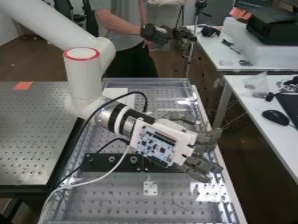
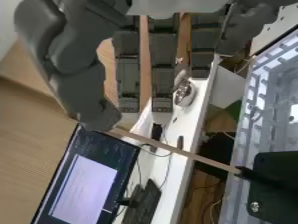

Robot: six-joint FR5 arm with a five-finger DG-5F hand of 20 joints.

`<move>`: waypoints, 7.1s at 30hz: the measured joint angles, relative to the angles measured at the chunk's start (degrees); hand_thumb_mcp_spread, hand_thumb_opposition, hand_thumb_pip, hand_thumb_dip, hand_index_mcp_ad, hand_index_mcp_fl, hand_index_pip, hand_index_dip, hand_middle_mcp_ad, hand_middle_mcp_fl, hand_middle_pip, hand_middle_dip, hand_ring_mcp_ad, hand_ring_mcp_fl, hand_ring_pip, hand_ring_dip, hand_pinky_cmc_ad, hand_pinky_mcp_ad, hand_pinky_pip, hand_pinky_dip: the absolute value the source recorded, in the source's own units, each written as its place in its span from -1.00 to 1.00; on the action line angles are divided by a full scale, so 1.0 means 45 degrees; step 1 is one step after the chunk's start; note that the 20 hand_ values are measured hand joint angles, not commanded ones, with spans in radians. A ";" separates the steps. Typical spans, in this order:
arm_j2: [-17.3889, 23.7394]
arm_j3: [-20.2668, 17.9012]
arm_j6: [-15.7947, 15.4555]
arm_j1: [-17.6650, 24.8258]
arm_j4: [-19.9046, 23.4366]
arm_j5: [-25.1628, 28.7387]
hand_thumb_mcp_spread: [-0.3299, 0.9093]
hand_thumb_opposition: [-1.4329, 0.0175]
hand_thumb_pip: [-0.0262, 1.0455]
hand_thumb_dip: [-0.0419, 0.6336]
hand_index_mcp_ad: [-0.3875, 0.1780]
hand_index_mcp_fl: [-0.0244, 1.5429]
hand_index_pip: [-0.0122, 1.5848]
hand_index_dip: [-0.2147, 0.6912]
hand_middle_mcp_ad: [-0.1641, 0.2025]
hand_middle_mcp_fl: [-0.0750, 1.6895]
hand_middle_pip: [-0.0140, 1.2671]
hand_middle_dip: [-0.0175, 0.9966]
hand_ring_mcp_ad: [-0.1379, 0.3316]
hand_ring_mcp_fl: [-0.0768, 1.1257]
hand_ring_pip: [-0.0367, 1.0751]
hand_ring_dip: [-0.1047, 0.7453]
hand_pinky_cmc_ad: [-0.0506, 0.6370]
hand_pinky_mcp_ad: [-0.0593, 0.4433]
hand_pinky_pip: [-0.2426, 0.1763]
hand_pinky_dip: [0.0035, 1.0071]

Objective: Grab the chopstick and place it in the clear container

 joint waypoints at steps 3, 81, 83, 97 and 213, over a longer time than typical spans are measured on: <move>-0.0131 0.0106 0.0357 -0.0007 -0.0075 -0.0206 0.27 -0.13 0.43 0.22 0.15 -0.45 -0.08 -0.18 0.39 -0.23 -0.36 0.20 0.33 -0.49 -0.78 -0.17 -0.39 -0.03 -0.43 -0.65; -0.0522 0.0927 -0.0226 -0.0111 -0.0519 0.0213 0.50 -0.26 0.02 -0.01 -0.40 0.15 -0.50 0.08 0.27 0.08 -0.47 0.29 -0.06 -0.18 -0.75 0.02 0.21 0.03 0.00 -0.65; -0.0522 0.0923 -0.0207 -0.0116 -0.0527 0.0238 0.50 -0.26 0.02 -0.01 -0.40 0.15 -0.50 0.08 0.24 0.10 -0.47 0.29 -0.04 -0.18 -0.75 0.02 0.20 0.03 0.00 -0.65; -0.0574 0.0995 -0.0292 -0.0145 -0.0575 0.0210 0.55 -0.41 -0.10 -0.01 -0.41 0.43 -0.35 0.18 0.24 0.15 -0.47 0.30 -0.04 -0.10 -0.75 0.02 0.21 0.03 0.01 -0.65; 0.4570 -0.0966 -0.6393 0.4376 -0.1524 0.4272 0.57 -0.60 -0.15 -0.01 0.14 0.95 -0.90 0.35 0.23 0.76 -0.55 0.05 -0.12 0.32 -0.73 0.12 0.40 0.15 0.22 -0.66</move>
